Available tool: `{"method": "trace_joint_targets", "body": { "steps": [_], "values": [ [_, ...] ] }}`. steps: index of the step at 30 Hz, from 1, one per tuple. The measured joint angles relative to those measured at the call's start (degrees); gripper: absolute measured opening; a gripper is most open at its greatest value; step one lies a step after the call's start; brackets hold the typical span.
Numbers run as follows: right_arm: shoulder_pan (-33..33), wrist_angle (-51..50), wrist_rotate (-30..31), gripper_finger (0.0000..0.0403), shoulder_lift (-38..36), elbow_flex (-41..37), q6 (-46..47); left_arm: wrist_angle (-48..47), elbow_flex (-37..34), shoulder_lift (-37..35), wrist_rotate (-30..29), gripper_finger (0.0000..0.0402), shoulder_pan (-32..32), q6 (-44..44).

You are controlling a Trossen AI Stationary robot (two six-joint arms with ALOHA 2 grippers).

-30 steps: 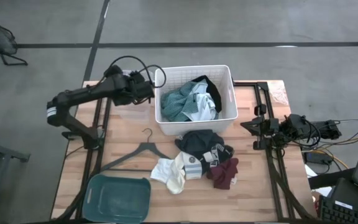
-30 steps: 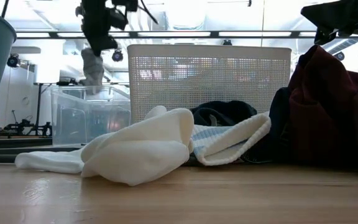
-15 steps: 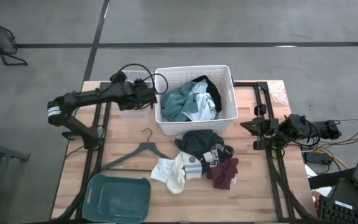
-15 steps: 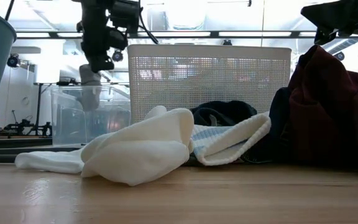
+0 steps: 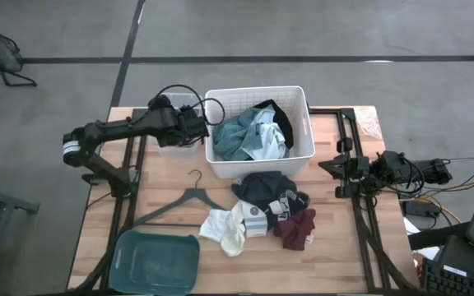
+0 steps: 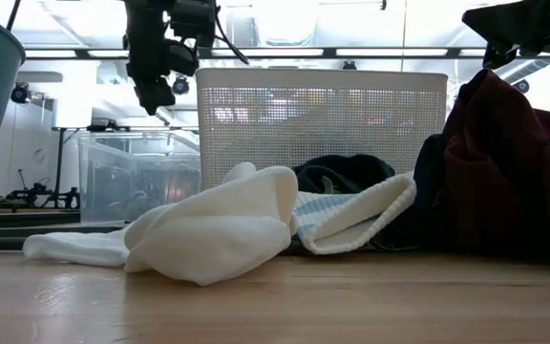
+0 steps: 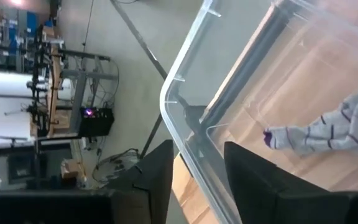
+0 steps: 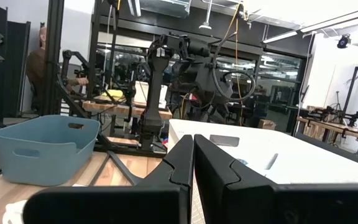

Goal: Pick & Place Cloths
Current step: Put the right white sock into the transparent bin

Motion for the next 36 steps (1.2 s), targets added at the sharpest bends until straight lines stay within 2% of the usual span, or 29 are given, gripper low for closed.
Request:
{"method": "trace_joint_targets", "body": {
  "steps": [7,15,22,29,33,36],
  "values": [
    [0.02,-0.01,0.0,0.0008,0.0,0.0,0.0,-0.63,4.52,-0.09,0.15,0.0151,-5.02,0.49],
    [0.02,0.0,0.0,0.0008,0.0,0.0,0.0,-1.59,13.14,-0.11,0.65,0.0151,-17.24,-0.44],
    [0.02,-0.01,0.0,0.0008,0.0,0.0,0.0,9.32,13.59,-0.13,1.79,0.0151,-31.06,2.4],
    [0.0,-0.02,0.0,0.0008,0.0,0.0,0.0,29.76,8.33,1.37,13.2,0.0151,-39.96,13.58],
    [0.02,-0.01,0.0,0.0008,0.01,0.0,0.0,39.21,4.71,3.78,19.7,0.0151,-41.53,17.46],
    [0.01,-0.02,0.0,0.0008,0.01,0.0,0.0,41.75,3.18,6.21,24.66,0.0151,-41.68,17.77]
  ]
}}
